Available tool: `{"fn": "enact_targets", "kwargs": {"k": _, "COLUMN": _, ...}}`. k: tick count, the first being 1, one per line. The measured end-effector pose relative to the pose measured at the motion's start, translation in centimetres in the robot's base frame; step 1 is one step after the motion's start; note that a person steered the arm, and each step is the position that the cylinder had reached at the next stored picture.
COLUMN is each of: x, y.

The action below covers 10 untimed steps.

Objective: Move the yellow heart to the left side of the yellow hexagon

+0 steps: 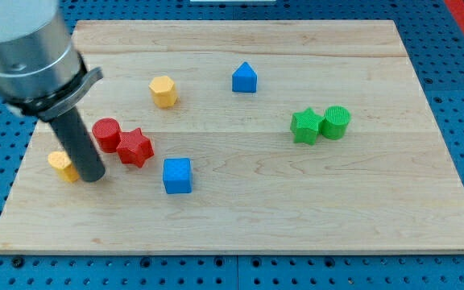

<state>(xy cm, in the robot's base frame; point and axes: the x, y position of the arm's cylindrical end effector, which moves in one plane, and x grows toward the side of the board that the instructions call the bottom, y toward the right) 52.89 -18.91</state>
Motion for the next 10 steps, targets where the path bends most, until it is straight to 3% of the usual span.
{"fn": "enact_targets", "kwargs": {"k": 1, "x": 5.2, "y": -0.6}}
{"fn": "enact_targets", "kwargs": {"k": 2, "x": 3.3, "y": -7.4}}
{"fn": "enact_targets", "kwargs": {"k": 3, "x": 0.4, "y": -7.2}}
{"fn": "enact_targets", "kwargs": {"k": 5, "x": 2.6, "y": -4.2}}
{"fn": "enact_targets", "kwargs": {"k": 6, "x": 1.6, "y": -1.9}}
{"fn": "enact_targets", "kwargs": {"k": 8, "x": -3.8, "y": -1.3}}
{"fn": "enact_targets", "kwargs": {"k": 9, "x": 0.0, "y": 0.1}}
{"fn": "enact_targets", "kwargs": {"k": 10, "x": -1.6, "y": -3.6}}
